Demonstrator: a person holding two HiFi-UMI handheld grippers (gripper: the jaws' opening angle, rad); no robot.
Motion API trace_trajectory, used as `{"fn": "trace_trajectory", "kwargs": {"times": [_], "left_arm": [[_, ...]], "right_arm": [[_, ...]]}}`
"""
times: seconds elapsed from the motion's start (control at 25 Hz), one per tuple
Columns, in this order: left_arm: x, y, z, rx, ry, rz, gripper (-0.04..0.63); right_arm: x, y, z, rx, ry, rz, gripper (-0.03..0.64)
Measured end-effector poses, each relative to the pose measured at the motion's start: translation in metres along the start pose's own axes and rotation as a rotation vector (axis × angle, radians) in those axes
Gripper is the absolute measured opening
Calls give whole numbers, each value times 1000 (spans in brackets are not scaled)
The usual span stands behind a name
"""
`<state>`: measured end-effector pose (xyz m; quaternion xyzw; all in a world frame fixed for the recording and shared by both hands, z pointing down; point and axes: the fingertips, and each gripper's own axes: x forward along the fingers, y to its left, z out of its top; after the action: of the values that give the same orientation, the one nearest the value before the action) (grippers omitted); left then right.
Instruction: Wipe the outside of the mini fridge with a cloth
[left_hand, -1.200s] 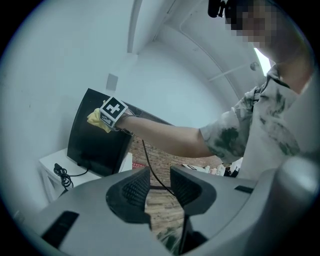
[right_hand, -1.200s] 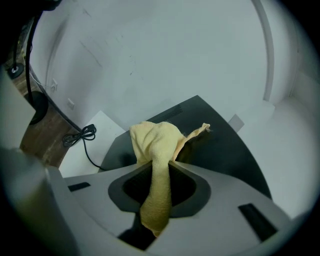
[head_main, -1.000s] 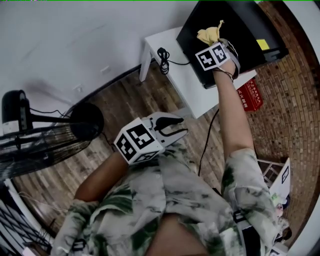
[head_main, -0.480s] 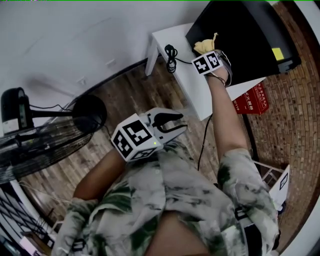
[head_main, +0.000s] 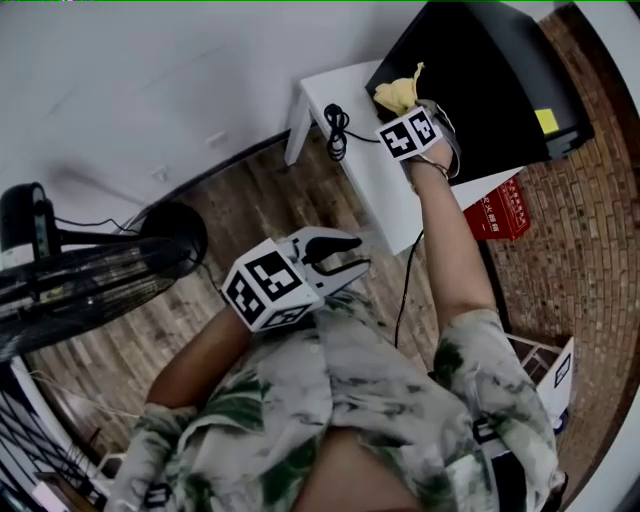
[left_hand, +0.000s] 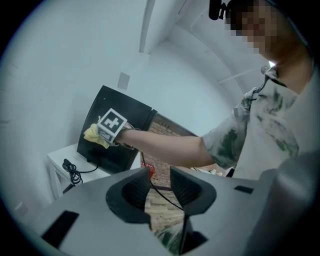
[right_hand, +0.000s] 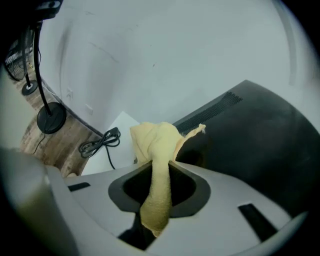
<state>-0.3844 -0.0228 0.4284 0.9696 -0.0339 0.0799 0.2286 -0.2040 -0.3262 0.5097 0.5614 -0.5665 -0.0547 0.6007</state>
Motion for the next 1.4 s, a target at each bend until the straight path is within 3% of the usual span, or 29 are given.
{"fn": "trace_trajectory", "kwargs": {"times": [0.28, 0.68, 0.88, 1.4], "left_arm": [[7, -12, 8, 22, -25, -31, 135], [1, -16, 12, 32, -59, -24, 135], [-6, -9, 13, 21, -74, 11, 135], [-18, 23, 5, -12, -66, 99, 135]], "right_arm": [[-66, -88, 60, 4, -113, -142, 95], [-88, -157, 102, 14, -136, -253, 95], [-63, -150, 93, 23, -81, -239, 95], [28, -72, 65, 1, 24, -82, 95]]}}
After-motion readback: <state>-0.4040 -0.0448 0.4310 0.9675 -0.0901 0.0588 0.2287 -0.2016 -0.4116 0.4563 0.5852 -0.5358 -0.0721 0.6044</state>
